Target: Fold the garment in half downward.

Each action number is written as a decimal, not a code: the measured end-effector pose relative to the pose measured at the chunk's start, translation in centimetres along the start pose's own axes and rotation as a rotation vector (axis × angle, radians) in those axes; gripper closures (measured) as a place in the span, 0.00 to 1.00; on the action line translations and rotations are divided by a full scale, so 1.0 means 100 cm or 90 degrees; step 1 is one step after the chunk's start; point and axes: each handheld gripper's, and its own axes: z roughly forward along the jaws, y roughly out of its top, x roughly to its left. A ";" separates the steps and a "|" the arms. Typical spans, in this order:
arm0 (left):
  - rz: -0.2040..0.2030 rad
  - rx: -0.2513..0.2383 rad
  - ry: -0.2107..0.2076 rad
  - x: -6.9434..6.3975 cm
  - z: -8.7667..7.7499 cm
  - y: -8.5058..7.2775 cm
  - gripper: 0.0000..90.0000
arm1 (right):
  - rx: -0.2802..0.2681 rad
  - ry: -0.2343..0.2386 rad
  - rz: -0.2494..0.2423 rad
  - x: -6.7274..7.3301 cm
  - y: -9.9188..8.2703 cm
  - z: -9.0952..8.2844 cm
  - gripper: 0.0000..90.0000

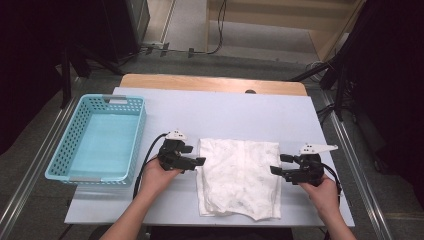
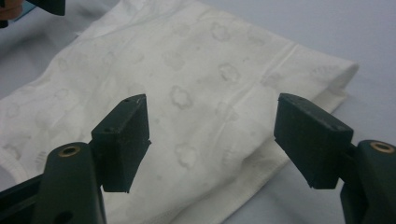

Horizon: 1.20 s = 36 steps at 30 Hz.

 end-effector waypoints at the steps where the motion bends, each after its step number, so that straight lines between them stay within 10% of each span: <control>1: -0.001 0.001 -0.002 0.000 0.000 0.000 0.30 | -0.001 0.000 -0.002 -0.001 0.001 0.001 0.28; 36: 0.001 -0.009 0.063 0.028 0.051 0.030 0.32 | 0.036 -0.084 0.041 -0.048 0.022 0.043 0.30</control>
